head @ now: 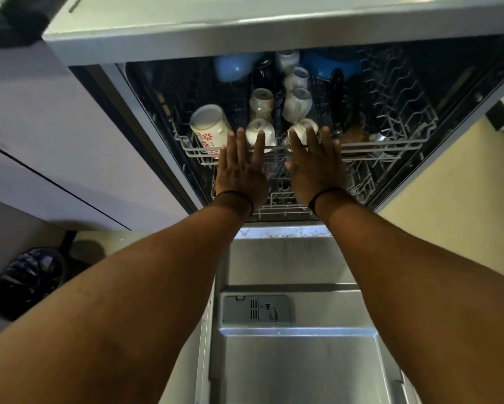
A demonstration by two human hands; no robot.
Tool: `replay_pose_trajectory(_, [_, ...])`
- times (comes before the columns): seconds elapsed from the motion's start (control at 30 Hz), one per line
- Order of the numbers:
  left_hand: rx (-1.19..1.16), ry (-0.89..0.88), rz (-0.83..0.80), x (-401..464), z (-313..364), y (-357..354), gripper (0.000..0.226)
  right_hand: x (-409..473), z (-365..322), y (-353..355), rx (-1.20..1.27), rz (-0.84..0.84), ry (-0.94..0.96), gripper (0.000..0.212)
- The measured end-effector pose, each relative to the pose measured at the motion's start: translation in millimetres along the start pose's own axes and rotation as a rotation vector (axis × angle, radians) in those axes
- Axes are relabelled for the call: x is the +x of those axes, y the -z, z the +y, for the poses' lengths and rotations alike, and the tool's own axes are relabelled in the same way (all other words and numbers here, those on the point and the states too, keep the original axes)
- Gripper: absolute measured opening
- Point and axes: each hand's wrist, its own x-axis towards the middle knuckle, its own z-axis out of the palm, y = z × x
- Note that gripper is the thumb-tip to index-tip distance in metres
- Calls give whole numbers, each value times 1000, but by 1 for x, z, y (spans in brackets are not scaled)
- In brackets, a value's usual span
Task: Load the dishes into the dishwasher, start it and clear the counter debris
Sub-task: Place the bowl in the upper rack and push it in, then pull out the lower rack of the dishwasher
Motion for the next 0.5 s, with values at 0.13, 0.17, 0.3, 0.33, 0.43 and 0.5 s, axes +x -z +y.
replay_pose_trajectory(0.13, [-1, -31, -133, -16, 3, 14, 73, -18, -7, 11, 61, -182, -50, 64])
replay_pose_trajectory(0.17, [-13, -33, -184, -21, 6, 18, 71, -24, -11, 13, 83, -225, -70, 63])
replay_pose_trajectory(0.3, [-85, 36, -229, -65, 4, 55, 65, -67, -43, 48, 82, -255, -3, 61])
replay_pose_trajectory(0.33, [-95, 43, -211, -77, 2, 68, 65, -77, -49, 63, 82, -230, 9, 60])
replay_pose_trajectory(0.43, [-105, 73, -160, -113, -4, 114, 66, -104, -64, 115, 81, -170, 38, 62])
replay_pose_trajectory(0.5, [-121, 117, -157, -137, -9, 146, 65, -118, -77, 151, 80, -187, 49, 65])
